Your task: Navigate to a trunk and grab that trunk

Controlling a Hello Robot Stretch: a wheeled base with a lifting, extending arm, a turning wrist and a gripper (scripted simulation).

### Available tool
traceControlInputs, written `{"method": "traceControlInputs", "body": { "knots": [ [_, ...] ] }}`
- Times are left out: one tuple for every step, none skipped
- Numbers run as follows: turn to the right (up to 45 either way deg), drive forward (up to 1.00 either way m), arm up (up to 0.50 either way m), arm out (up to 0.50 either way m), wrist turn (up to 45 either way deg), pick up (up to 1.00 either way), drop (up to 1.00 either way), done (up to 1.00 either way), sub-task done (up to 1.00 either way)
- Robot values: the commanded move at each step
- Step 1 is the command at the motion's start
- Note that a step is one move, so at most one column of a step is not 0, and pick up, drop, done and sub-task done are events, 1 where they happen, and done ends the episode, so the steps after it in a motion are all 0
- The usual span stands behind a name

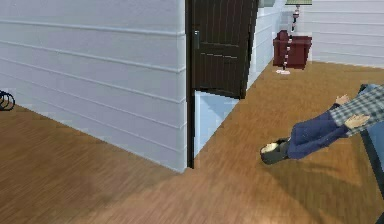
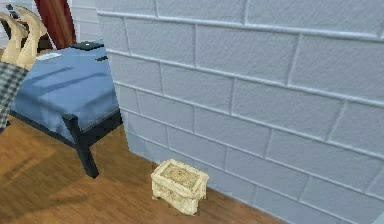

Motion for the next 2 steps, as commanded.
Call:
{"method": "traceControlInputs", "body": {
  "knots": [
    [0.0,0.00,0.10,0.00,0.0,0.00,0.00,0.00,0.00],
    [0.0,0.00,0.00,0.48,0.0,0.00,0.00,0.00,0.00]
  ]
}}
